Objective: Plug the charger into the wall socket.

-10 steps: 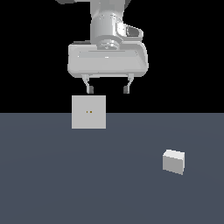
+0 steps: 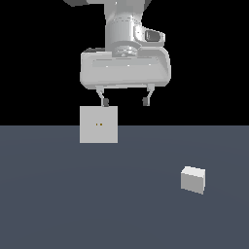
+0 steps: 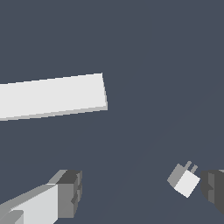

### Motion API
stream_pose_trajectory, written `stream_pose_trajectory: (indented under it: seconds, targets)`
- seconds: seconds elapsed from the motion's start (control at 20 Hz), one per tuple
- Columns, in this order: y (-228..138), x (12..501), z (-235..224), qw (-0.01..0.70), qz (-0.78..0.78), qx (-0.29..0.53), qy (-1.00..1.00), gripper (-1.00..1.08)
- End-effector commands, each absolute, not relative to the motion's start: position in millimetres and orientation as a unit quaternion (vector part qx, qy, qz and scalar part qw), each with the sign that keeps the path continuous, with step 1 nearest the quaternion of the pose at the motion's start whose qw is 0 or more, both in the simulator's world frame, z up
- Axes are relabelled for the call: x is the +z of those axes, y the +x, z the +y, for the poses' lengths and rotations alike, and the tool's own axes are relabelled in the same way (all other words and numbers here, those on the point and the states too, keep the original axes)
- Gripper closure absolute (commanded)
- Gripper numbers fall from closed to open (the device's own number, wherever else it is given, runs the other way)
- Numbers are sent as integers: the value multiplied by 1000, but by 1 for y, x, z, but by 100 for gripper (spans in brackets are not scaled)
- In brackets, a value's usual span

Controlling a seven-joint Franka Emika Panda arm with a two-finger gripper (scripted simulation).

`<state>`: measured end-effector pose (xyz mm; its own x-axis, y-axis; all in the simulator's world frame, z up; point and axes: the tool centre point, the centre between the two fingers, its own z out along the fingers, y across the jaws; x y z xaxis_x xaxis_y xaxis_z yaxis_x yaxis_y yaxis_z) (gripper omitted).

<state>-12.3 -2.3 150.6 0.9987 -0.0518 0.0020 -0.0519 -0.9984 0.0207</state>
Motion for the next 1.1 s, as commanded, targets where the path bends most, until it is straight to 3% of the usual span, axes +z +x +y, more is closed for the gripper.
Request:
stream_pose_trajectory:
  seconds: [0.0, 1.05]
  targets:
    - [-16, 145, -11, 11, -44, 4, 999, -92]
    - [-87, 72, -105, 21, -290, 58, 955, -92]
